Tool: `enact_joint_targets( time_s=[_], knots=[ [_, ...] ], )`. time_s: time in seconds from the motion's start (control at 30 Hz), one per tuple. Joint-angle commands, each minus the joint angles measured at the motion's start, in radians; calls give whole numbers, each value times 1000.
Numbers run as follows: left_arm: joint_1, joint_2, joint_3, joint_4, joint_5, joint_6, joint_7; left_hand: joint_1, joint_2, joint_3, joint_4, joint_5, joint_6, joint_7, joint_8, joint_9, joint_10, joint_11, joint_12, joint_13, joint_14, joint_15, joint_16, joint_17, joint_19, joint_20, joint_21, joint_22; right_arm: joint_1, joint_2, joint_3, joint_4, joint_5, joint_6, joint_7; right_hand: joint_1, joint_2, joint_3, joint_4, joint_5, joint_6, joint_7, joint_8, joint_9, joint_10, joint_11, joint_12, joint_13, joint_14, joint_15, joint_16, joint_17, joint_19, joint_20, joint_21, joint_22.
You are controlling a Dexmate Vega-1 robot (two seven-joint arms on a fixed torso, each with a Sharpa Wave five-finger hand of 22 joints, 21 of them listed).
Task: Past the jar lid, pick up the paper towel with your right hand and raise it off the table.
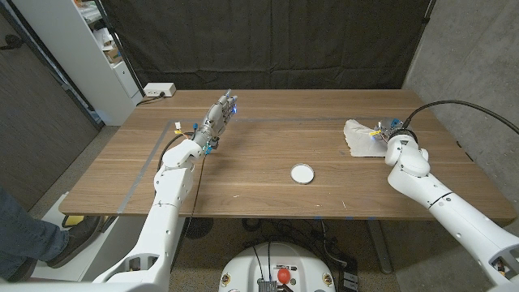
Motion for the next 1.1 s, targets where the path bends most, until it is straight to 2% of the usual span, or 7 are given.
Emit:
enact_joint_targets(
  time_s=[0.03, 1.1],
  knots=[
    [5, 3, -1, -12, -3, 5, -5, 2, 7, 3, -7, -3, 5, 1, 6, 1, 3, -1, 1, 2, 4, 0, 2, 5, -104, 8, -2, 4, -22, -4, 23, -39, -4, 16, -9, 8, 3, 0, 9, -1, 8, -4, -3, 5, 3, 0, 7, 6, 5, -129, -2, 6, 11, -1, -2, 4],
    [7, 8, -15, -1, -19, -12, -24, 1, 9, 2, -11, -3, 5, 3, 5, 1, 1, 0, 0, 2, 4, 1, 2, 5, -106, 8, -2, 4, -45, -10, 44, -129, -75, 37, 14, 19, 4, -7, 14, -1, 28, -5, -10, 10, 9, -1, 9, 16, 9, -132, -21, 15, 10, -3, -4, 4]
  ],
)
